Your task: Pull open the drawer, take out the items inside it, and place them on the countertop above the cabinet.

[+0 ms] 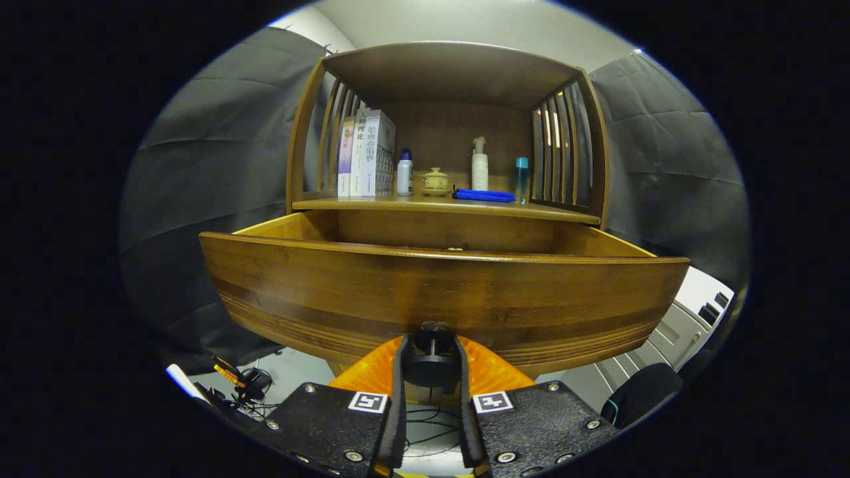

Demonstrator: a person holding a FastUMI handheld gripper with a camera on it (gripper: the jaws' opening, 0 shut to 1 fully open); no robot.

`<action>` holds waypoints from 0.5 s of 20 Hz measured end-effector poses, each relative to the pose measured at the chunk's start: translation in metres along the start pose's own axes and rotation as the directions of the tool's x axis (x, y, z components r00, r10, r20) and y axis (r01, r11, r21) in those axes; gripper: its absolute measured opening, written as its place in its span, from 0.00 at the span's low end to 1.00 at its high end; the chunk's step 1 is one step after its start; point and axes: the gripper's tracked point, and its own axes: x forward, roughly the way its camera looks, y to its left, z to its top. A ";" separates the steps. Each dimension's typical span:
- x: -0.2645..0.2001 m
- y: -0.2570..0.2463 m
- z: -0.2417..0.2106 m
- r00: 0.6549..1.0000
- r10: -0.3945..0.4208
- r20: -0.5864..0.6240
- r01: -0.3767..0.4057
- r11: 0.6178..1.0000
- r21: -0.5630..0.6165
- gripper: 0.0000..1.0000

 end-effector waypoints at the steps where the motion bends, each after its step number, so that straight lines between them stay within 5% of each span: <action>1: -0.003 0.002 -0.001 1.000 0.003 -0.005 -0.003 1.000 0.000 0.33; 7: -0.007 0.006 -0.004 1.000 0.015 -0.006 -0.015 1.000 -0.004 0.33; 10: -0.012 0.008 -0.009 0.998 0.040 -0.054 -0.039 0.999 0.023 0.43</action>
